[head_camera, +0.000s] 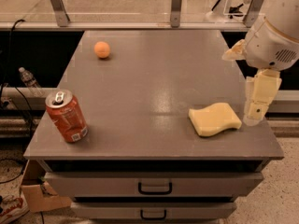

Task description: Move sponge near coke can

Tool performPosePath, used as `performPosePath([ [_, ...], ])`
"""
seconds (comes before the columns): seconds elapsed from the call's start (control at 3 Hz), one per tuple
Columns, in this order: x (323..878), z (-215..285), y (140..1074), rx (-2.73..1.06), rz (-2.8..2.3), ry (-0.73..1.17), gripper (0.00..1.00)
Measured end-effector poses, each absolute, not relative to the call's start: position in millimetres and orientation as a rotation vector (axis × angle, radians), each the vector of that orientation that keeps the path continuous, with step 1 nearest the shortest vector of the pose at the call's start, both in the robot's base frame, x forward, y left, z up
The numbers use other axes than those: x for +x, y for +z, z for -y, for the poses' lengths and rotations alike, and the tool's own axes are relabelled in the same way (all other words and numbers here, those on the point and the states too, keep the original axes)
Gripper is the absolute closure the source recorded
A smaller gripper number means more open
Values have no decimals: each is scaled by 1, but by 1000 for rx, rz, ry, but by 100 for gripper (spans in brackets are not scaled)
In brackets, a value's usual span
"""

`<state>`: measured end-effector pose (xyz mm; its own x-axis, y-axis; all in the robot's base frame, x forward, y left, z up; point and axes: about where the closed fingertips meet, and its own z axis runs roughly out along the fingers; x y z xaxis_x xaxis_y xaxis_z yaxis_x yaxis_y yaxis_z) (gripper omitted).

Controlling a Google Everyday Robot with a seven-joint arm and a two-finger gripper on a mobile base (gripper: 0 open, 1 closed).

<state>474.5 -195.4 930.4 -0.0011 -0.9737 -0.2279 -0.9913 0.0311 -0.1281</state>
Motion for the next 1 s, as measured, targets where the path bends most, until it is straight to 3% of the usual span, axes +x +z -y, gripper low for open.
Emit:
performPosePath([
  [1.0, 494, 201, 871, -2156, -1958, 235, 0],
])
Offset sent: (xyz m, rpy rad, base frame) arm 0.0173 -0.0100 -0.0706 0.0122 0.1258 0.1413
